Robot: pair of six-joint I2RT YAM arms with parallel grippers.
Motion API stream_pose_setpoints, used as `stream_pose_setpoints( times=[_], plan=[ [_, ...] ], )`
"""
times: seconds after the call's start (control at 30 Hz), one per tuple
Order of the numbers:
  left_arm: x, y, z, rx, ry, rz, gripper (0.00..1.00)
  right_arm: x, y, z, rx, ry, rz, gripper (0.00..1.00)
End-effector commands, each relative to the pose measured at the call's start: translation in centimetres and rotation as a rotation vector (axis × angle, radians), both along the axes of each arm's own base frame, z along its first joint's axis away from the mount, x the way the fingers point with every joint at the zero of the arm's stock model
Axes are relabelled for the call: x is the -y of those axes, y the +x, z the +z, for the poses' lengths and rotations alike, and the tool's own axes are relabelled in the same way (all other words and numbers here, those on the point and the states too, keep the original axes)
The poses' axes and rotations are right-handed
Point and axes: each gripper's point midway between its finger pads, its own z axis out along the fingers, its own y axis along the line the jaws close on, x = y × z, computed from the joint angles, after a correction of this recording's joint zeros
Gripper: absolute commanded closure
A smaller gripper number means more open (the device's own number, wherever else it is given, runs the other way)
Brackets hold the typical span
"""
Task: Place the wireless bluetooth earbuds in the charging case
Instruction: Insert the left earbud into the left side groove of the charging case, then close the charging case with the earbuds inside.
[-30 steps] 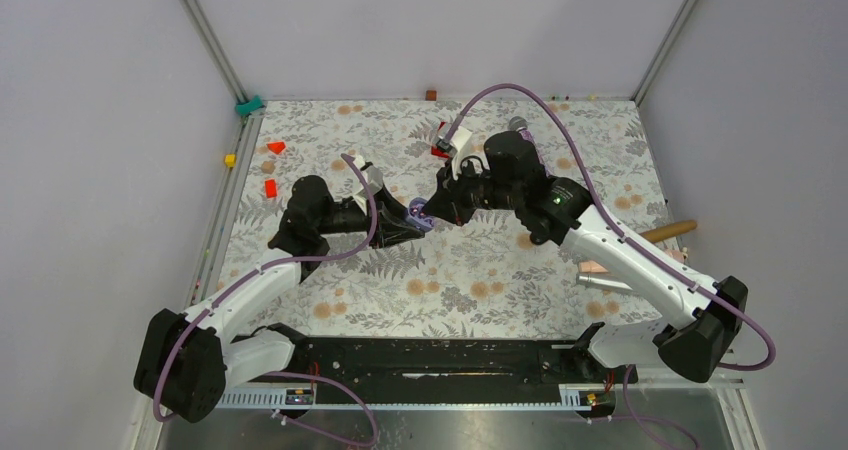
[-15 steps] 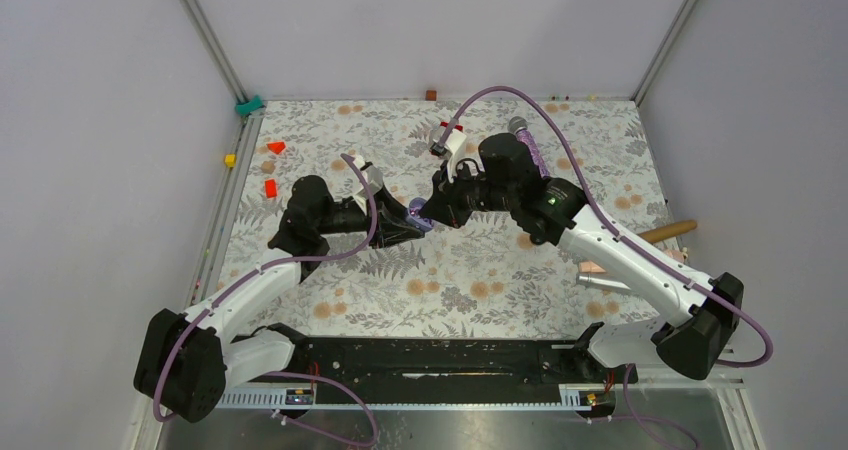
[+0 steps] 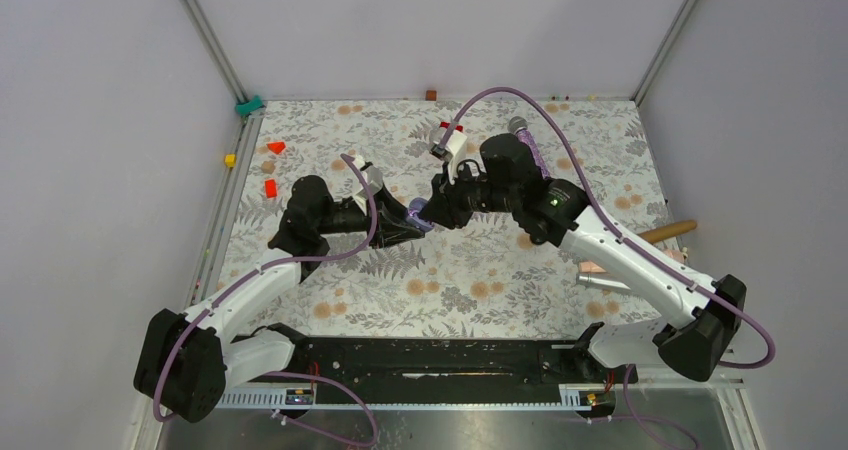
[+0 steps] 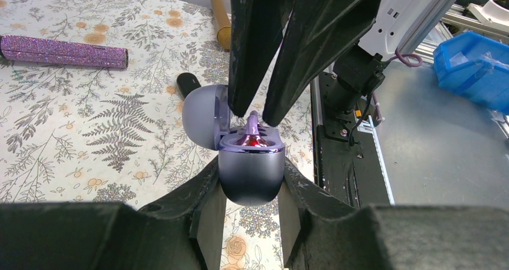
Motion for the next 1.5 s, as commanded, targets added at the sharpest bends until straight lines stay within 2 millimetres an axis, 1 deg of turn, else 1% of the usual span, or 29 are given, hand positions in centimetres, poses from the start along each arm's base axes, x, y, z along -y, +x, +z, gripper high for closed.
stream_pose_setpoints(
  times=[0.0, 0.13, 0.37, 0.5, 0.63, 0.87, 0.97, 1.1, 1.17, 1.3, 1.47],
  plan=[
    [0.3, -0.2, 2.5, 0.095, -0.040, -0.034, 1.00, 0.8, -0.3, 3.0, 0.080, 0.041, -0.013, 0.72],
    [0.3, -0.3, 2.6, 0.097, -0.040, -0.038, 1.00, 1.2, -0.1, 3.4, 0.078, 0.057, -0.025, 0.73],
    [0.3, -0.9, 2.6, 0.093, -0.040, -0.075, 1.00, 1.1, 0.6, 2.9, 0.062, 0.071, -0.061, 0.79],
    [0.3, -1.6, 2.6, 0.093, -0.039, -0.117, 1.00, 1.2, 1.3, 2.8, 0.069, 0.065, -0.096, 0.80],
    [0.4, -2.5, 2.5, 0.092, -0.038, -0.163, 1.00, 1.4, 2.2, 2.2, 0.077, 0.045, -0.140, 0.79],
    [0.5, -2.9, 2.5, 0.090, -0.035, -0.188, 1.00, 1.2, 2.4, 1.2, 0.074, 0.018, -0.124, 0.79],
    [0.5, -2.7, 2.4, 0.091, -0.029, -0.174, 1.00, 0.8, 1.7, 0.6, 0.055, 0.000, -0.068, 0.79],
    [0.5, -2.6, 2.4, 0.096, -0.027, -0.167, 1.00, 0.6, 1.6, 0.2, 0.044, -0.014, -0.055, 0.79],
    [0.5, -2.6, 2.4, 0.096, -0.026, -0.164, 1.00, 0.7, 1.3, 0.0, 0.053, -0.028, -0.021, 0.79],
    [0.5, -2.3, 2.3, 0.096, -0.022, -0.151, 1.00, 0.6, 0.4, 0.4, 0.054, -0.021, 0.022, 0.79],
    [0.5, -2.1, 2.3, 0.098, -0.019, -0.139, 1.00, 1.0, 0.1, 0.9, 0.081, -0.021, 0.036, 0.79]
  ],
)
